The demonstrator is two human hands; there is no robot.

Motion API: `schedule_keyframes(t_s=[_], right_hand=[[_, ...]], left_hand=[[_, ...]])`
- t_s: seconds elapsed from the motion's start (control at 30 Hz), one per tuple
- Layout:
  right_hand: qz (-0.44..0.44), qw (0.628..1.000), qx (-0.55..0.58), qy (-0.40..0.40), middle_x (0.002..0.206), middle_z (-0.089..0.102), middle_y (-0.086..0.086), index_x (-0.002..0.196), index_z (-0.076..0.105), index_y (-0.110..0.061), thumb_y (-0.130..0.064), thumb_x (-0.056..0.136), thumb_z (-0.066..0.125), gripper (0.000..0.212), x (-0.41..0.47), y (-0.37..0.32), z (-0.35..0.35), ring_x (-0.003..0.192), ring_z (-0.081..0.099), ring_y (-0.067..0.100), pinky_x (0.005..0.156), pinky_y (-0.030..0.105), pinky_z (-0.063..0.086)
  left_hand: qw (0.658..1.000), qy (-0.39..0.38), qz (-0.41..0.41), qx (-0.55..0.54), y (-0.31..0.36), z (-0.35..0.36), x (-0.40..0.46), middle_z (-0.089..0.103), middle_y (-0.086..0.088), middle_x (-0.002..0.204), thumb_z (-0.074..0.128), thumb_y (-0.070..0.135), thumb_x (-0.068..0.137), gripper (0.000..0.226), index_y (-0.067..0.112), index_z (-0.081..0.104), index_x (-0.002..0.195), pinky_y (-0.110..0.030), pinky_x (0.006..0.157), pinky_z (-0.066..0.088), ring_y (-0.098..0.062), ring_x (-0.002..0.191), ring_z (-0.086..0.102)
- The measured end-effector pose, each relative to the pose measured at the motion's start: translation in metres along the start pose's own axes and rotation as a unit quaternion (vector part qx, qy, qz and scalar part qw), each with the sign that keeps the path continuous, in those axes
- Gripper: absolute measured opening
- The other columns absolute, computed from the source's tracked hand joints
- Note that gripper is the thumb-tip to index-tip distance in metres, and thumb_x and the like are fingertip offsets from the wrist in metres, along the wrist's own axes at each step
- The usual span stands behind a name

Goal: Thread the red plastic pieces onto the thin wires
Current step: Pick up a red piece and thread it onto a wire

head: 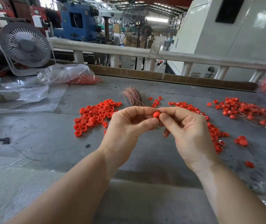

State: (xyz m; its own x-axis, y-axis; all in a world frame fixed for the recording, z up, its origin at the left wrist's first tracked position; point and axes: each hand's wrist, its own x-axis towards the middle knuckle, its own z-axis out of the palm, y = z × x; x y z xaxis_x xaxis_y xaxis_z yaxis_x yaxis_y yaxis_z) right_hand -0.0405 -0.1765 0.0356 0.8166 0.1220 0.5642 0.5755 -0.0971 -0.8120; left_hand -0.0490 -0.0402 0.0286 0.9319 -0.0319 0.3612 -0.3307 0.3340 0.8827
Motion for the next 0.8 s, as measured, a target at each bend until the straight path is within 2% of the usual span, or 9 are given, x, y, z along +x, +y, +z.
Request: schedule_keyframes(t_s=[0.13,0.3,0.43,0.53,0.67,0.8], right_hand=[[0.004,1.000,0.006,-0.005,0.068,0.068,0.003,0.079,0.070,-0.028,-0.019,0.078,0.061,0.013,0.0003,0.0005,-0.0015,0.053,0.054,0.004,0.055,0.017,0.046],[0.015,1.000,0.017,-0.005,0.065,0.068,-0.004,0.075,0.070,-0.026,-0.019,0.075,0.063,0.010,0.0004,0.0031,-0.0028,0.055,0.056,0.005,0.060,0.018,0.048],[0.022,1.000,0.018,0.006,0.066,0.068,-0.005,0.075,0.071,-0.035,-0.023,0.071,0.068,0.013,-0.0004,0.0030,-0.0005,0.055,0.058,0.006,0.060,0.019,0.049],[0.012,1.000,0.026,0.004,0.070,0.070,-0.006,0.076,0.072,-0.035,-0.022,0.073,0.067,0.014,-0.0008,0.0001,0.0015,0.056,0.059,0.007,0.061,0.019,0.050],[0.015,0.999,0.040,-0.018,0.073,0.070,-0.005,0.080,0.072,-0.032,-0.024,0.069,0.072,0.013,-0.0013,-0.0028,0.0015,0.065,0.062,0.009,0.059,0.018,0.047],[0.045,0.997,0.064,-0.021,0.069,0.068,-0.004,0.079,0.073,-0.029,-0.024,0.070,0.070,0.011,-0.0014,-0.0018,0.0005,0.062,0.058,0.006,0.049,0.017,0.043]], left_hand=[[1.000,0.002,0.005,0.027,0.0000,0.0010,-0.0009,0.072,-0.002,0.073,0.071,0.010,0.060,0.021,0.009,0.069,0.081,-0.016,0.065,0.051,-0.009,0.069,0.068],[0.999,0.013,0.013,0.050,-0.0006,0.0012,-0.0018,0.072,0.000,0.073,0.071,0.011,0.061,0.016,0.015,0.070,0.076,-0.017,0.066,0.051,-0.007,0.069,0.067],[0.996,0.024,0.029,0.086,-0.0005,0.0014,-0.0015,0.072,0.003,0.073,0.071,0.003,0.067,0.017,0.016,0.069,0.078,-0.016,0.067,0.051,-0.006,0.070,0.067],[0.996,0.032,0.028,0.073,0.0004,0.0022,-0.0010,0.071,0.002,0.072,0.071,0.006,0.067,0.015,0.015,0.069,0.079,-0.019,0.068,0.053,-0.009,0.069,0.066],[0.999,0.038,0.016,0.033,0.0011,0.0031,-0.0014,0.072,-0.005,0.075,0.071,0.013,0.061,0.016,0.013,0.069,0.077,-0.030,0.077,0.057,-0.019,0.075,0.067],[0.999,0.020,0.003,0.039,0.0012,0.0034,-0.0021,0.072,-0.012,0.082,0.072,0.016,0.060,0.020,0.011,0.070,0.079,-0.029,0.076,0.057,-0.021,0.079,0.068]])
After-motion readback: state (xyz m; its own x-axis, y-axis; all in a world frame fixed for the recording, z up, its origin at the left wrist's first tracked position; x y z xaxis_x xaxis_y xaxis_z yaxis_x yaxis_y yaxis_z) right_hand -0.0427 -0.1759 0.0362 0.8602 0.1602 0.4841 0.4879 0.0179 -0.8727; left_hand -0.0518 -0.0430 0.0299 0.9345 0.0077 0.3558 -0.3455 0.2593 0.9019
